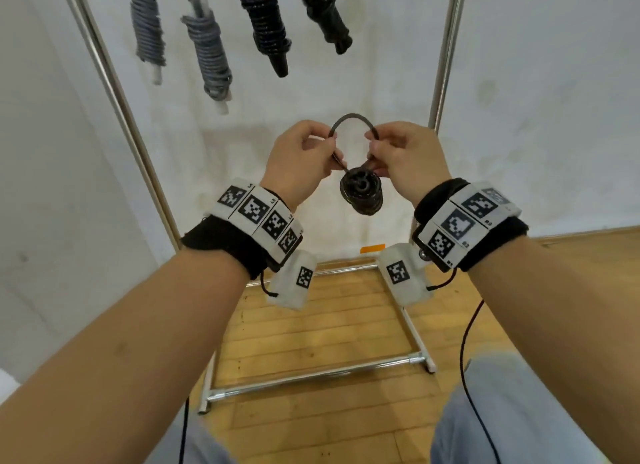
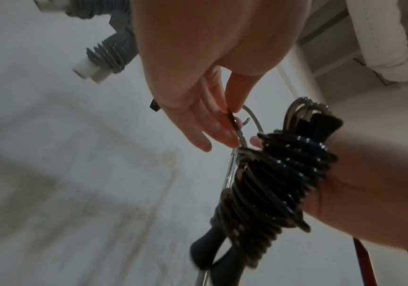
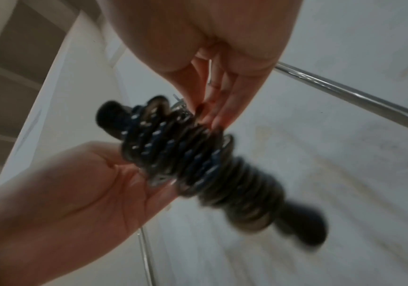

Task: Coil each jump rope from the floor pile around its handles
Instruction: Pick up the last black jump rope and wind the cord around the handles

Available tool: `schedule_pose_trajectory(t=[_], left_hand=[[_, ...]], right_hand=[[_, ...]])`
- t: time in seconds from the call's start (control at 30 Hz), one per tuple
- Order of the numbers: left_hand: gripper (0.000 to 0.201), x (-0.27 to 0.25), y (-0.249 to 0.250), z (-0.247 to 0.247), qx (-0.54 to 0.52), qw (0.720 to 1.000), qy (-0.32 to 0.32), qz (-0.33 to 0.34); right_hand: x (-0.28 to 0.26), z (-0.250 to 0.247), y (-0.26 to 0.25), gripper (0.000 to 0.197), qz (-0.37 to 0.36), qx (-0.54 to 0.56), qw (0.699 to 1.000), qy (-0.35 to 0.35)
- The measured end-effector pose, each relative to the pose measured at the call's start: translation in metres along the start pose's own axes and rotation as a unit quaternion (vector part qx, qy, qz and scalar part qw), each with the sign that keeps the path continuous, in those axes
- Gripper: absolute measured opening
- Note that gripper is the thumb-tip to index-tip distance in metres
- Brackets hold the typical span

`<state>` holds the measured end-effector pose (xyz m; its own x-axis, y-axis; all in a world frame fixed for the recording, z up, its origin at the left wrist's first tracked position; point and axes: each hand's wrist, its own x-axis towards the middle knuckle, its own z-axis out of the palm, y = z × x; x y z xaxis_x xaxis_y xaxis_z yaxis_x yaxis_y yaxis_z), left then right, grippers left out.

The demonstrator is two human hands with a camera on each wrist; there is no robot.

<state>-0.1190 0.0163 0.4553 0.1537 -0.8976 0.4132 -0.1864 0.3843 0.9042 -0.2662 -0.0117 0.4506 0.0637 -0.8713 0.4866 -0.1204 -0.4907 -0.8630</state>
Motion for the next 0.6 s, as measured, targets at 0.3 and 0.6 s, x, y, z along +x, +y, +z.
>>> schedule_pose_trajectory(t=[0.3, 0.6], left_hand=[[0.022, 0.102, -0.05, 0.049, -0.006, 0.995, -0.051, 0.083], [0.03, 0.157, 0.058, 0.072, -0.022, 0.994, -0.071, 0.076]], right_hand=[[0.086, -0.014, 0.062, 0.026, -0.048, -0.035, 0.995, 0.075], [0.158, -0.042, -0.034, 0.016, 0.019, -0.04, 0.992, 0.121]])
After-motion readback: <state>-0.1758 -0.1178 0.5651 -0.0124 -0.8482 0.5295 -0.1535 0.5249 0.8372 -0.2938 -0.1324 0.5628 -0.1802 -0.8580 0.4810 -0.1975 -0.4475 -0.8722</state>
